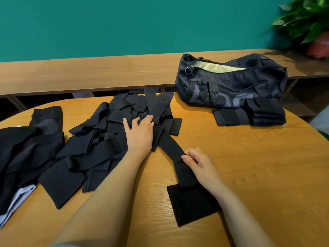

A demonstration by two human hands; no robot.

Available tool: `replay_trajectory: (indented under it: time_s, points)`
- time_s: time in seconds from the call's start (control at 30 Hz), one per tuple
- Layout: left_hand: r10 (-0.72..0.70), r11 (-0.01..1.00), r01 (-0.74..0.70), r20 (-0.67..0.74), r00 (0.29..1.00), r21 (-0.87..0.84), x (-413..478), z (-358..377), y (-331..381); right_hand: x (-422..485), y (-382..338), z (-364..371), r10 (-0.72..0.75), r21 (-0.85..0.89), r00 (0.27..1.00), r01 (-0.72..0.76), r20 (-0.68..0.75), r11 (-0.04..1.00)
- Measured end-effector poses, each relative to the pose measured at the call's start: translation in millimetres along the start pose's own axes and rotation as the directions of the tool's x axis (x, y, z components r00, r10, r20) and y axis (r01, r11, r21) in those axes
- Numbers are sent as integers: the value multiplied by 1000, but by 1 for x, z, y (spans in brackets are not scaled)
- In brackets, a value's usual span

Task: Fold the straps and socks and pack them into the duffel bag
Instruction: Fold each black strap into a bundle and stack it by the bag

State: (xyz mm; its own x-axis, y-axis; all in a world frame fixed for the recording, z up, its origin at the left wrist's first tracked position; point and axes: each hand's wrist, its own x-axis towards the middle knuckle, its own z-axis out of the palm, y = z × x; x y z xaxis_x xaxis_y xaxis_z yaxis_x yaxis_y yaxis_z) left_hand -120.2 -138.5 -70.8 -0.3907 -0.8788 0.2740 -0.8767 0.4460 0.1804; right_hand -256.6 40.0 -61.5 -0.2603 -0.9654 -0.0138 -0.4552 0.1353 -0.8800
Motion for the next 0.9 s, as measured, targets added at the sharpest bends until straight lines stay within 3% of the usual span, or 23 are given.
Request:
replay_trajectory:
  time_s: [0.1, 0.27, 0.37, 0.47, 0.53, 0.57, 0.63, 0.67, 0.73, 0.9]
  points:
    - [-5, 996, 5, 2, 1000, -84, -3, -7, 1, 3, -6, 5, 20, -95, 999, -16, 35, 995]
    - [68, 952, -25, 132, 989, -306, -10, -17, 3, 32, -22, 21, -25, -443, 1000, 20, -5, 897]
    - [155, 959, -104, 181, 971, -262, -11, -26, 1, 42, -28, 23, -51, -517, 998, 27, -33, 856]
    - [215, 964, -192, 111, 970, -185, -13, -36, -2, 44, -28, 20, -59, -534, 996, 15, -66, 845]
    - [239, 963, -239, -15, 971, -124, -13, -41, -4, 44, -25, 16, -34, -522, 996, -16, -86, 853]
    - [197, 963, -211, -94, 976, -167, -13, -42, -6, 45, -23, 14, -9, -510, 995, -42, -97, 859]
    - [-23, 903, -52, -168, 985, -427, -11, -47, -16, 48, -19, 10, 39, -499, 993, -90, -112, 862]
    - [-141, 836, 33, -155, 978, -547, -9, -47, -23, 49, -19, 9, 54, -502, 992, -104, -114, 859]
    - [-246, 783, 113, -138, 959, -611, -8, -45, -30, 53, -21, 9, 67, -503, 991, -116, -113, 856]
    - [-35, 868, -30, -122, 992, -495, -6, -37, -32, 65, -36, 11, 48, -465, 995, -86, -92, 881]
